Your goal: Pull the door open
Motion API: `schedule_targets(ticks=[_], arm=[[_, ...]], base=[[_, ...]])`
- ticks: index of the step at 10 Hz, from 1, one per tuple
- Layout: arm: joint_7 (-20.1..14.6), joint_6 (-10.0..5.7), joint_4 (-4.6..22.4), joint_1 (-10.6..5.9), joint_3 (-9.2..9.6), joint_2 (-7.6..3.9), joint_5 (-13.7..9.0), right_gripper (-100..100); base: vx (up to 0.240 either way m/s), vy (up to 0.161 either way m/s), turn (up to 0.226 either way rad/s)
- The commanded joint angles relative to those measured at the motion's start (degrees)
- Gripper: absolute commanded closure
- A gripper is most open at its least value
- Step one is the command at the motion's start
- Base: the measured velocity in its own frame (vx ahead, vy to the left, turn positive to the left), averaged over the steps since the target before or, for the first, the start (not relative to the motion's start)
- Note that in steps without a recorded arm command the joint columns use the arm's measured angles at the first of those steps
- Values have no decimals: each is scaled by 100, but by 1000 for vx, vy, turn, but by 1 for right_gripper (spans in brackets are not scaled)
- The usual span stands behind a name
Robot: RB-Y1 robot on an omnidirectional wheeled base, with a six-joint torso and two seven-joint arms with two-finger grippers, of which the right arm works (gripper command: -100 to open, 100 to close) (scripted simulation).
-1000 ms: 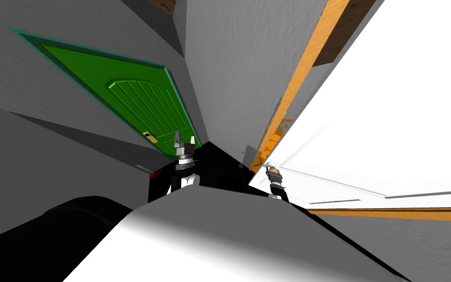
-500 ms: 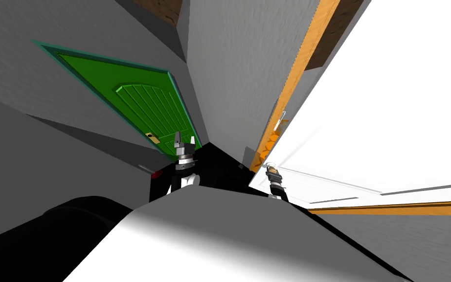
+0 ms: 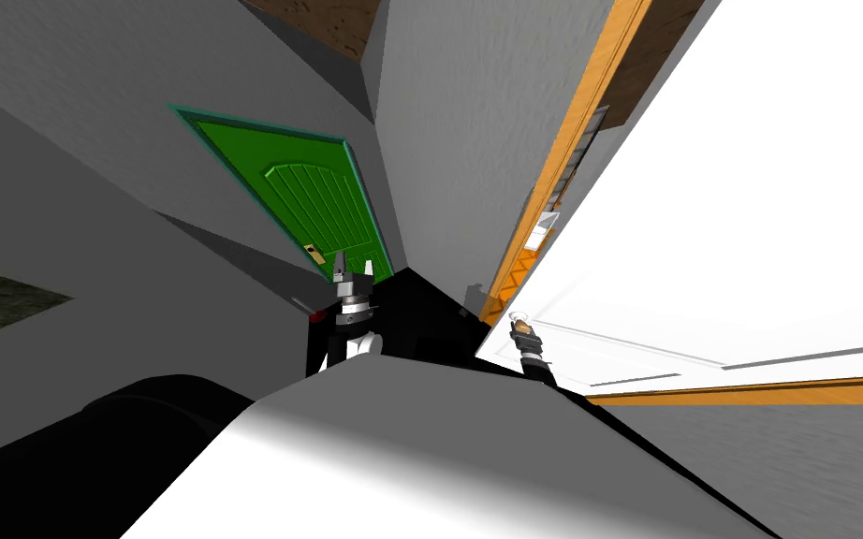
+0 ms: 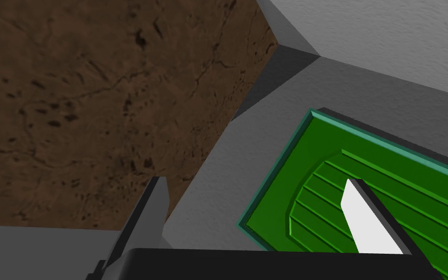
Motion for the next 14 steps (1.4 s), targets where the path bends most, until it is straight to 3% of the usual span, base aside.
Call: schedule_targets(ticks=[1, 4, 5, 12, 13, 14], arm=[[-190, -84, -26, 33, 141, -109, 53, 100], [-451, -185, -81, 126, 361, -291, 134, 100], [-377, -128, -82, 121, 303, -259, 107, 100], [-943, -659, -102, 421, 805, -678, 346, 100], [-994, -709, -104, 447, 850, -718, 367, 100], [-948, -657, -95, 438, 828, -683, 357, 100]], base=[[-205, -27, 111], [-208, -48, 110], [-101, -21, 29], [-204, -50, 117], [-198, -63, 80], [-88, -30, 23]])
